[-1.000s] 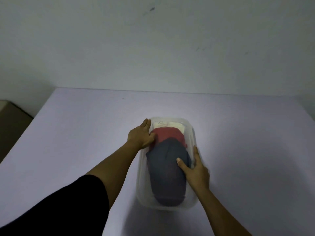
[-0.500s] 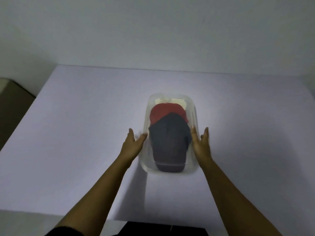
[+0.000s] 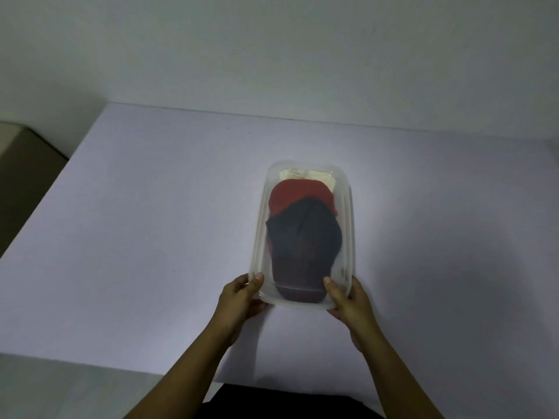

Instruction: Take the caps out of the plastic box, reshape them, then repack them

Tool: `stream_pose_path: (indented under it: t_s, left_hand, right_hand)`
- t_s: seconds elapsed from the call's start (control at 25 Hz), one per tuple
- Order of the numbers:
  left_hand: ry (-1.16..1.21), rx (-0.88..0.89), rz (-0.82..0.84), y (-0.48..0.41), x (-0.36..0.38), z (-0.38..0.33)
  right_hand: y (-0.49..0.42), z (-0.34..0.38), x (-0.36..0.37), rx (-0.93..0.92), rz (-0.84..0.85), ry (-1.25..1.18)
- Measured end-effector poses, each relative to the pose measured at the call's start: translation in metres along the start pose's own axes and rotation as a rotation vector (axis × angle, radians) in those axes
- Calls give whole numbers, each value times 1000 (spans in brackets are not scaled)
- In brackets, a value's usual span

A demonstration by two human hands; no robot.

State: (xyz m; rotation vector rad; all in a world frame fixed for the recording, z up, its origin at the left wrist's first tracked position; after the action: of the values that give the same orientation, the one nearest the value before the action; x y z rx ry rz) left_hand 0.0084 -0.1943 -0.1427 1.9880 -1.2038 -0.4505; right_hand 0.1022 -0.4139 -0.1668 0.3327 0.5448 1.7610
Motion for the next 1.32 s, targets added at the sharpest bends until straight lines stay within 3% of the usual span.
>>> stream_pose_path:
  t_s: [0.28, 0.52, 0.76, 1.08, 1.16, 1.2, 1.28, 1.32]
  left_hand:
    - [52, 18, 61, -11, 12, -22]
    - [54, 89, 117, -56, 56, -110]
    - [24, 60, 127, -109, 87, -164]
    - [-29, 28, 63, -149, 104, -172]
    - [-168, 51, 0, -147, 100, -175]
    - [-349, 100, -94, -145, 95, -180]
    - [-671, 282, -307, -122, 93, -200]
    - [-716, 401, -366, -106, 99, -210]
  right_hand:
    - [-11, 24, -5, -64, 36, -71]
    - [-78, 108, -22, -191, 16, -66]
    - [-151, 144, -32, -174, 23, -88]
    - [-204, 132, -36, -99, 63, -77]
    - [-203, 134, -35, -96, 78, -11]
    - [-199, 138, -39, -110, 39, 83]
    - [-185, 157, -48, -224, -128, 357]
    - [-173, 170, -47, -324, -199, 477]
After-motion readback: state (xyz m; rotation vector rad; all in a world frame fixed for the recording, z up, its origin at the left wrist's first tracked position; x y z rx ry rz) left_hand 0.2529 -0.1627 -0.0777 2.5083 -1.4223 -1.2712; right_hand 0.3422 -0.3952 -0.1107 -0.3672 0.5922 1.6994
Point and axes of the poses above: each hand's wrist, its own y-axis away from the middle knuckle, its own x-axis out of the palm, z = x × y, the point moved 10 cm from there along -y, towards the middle knuckle, and after that the axes turned 6 degrees about -x, right-handed, at the moved point
